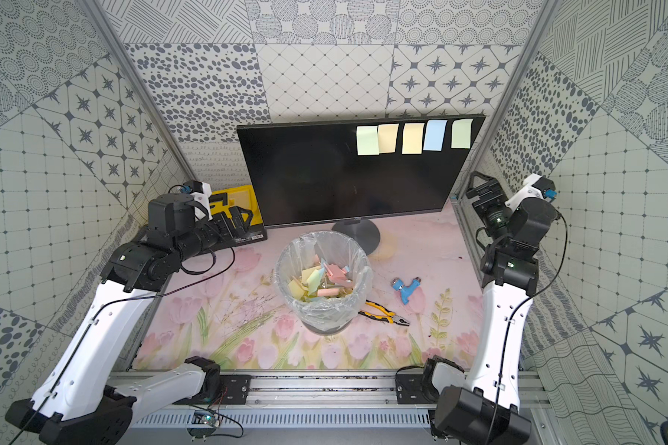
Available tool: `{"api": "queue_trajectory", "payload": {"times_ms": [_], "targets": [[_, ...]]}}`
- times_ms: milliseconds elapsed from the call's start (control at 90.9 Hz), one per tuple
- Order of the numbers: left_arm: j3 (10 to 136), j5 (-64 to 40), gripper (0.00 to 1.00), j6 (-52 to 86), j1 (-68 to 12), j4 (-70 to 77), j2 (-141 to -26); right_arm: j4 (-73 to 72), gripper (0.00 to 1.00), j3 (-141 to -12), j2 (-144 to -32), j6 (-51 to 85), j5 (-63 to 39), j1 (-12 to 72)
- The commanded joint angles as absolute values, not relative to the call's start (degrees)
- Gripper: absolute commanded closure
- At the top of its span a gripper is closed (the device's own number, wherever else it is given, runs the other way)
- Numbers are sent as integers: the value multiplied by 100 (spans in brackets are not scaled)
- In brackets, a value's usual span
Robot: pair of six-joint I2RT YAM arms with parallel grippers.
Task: Remove the sticky note from the monitor
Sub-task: Tear off the sticky note from the monitor.
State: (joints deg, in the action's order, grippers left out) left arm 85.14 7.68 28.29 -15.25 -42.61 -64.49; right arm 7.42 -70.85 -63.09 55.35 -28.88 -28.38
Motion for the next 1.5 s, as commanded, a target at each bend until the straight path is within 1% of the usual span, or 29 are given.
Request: {"api": "queue_trajectory", "payload": {"times_ms": [0,121,253,451,759,825,946,1045,1100,1221,1431,1486], "targets": [[8428,1179,1,2628,-1339,-3283,-6402,-1248,8,-6633,-6513,7488,-4084,-3238],[8355,1200,1,2594,-1344,-3145,-6445,-1269,7,-6838,-6794,7629,-3903,-3280],[8335,1245,1,2545,-1341,-3126,-6551,-1956,7,-6942,-7322,8249,-3997,-3241],[8311,1326,1,2505,-1341,-3015,-6670,-2103,8,-7486,-7993,8500,-4173,-2886],[8197,1386,1,2496,-1338,-2918,-6653,-2273,15,-8312,-8570,8755,-3987,-2266],[8156,1421,1,2503,-1339,-2917,-6628,-2297,20,-8386,-8635,8769,-3890,-2185],[8118,1433,1,2492,-1334,-2917,-6600,-2389,31,-8554,-8771,8773,-3792,-2154],[8104,1449,1,2488,-1334,-2942,-6584,-2399,41,-8614,-8798,8753,-3697,-2153],[8097,1451,1,2480,-1330,-2936,-6581,-2399,49,-8606,-8790,8735,-3618,-2145],[8095,1459,1,2421,-1331,-2927,-6595,-2467,60,-8674,-8846,8715,-3588,-2127],[8127,1450,1,2360,-1325,-2909,-6634,-2422,74,-8841,-8919,8586,-3571,-2057],[8132,1446,1,2341,-1327,-2909,-6644,-2417,79,-8850,-8921,8578,-3541,-2042]]}}
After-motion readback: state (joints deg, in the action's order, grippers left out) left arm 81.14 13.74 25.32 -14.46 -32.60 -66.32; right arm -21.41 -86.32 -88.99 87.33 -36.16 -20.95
